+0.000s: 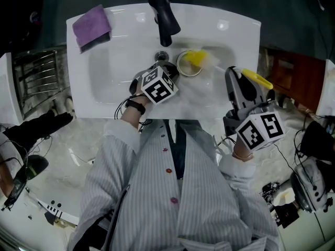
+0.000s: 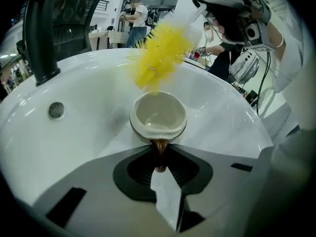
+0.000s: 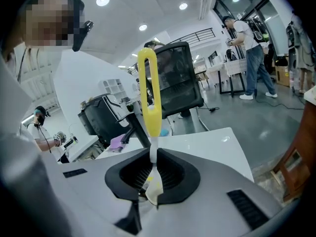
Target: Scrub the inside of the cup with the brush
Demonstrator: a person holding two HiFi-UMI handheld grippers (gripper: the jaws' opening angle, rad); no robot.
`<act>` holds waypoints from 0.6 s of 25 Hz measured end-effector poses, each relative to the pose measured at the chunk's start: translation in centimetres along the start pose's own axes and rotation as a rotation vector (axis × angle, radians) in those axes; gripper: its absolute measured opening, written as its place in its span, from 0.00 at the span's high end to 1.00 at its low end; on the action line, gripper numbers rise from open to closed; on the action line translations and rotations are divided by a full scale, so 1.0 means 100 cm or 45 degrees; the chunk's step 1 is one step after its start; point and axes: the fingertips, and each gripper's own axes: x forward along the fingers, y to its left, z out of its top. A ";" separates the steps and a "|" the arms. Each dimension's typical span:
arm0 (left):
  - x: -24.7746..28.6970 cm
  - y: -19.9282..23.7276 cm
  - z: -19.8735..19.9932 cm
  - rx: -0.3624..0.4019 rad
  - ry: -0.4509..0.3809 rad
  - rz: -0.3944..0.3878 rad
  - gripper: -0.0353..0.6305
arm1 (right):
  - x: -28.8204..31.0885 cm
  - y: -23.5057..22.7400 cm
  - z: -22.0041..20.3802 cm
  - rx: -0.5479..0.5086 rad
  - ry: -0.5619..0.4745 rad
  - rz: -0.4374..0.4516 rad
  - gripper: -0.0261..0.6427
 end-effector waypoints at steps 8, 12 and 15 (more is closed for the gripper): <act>0.001 -0.001 0.000 0.027 0.017 -0.005 0.84 | 0.004 0.008 0.001 -0.053 0.026 0.021 0.88; 0.000 -0.001 0.001 0.029 0.019 -0.014 0.84 | 0.011 0.018 -0.006 -0.137 0.091 0.038 0.88; -0.001 -0.001 0.002 0.031 0.020 -0.019 0.84 | 0.020 0.020 -0.019 -0.207 0.162 0.028 0.88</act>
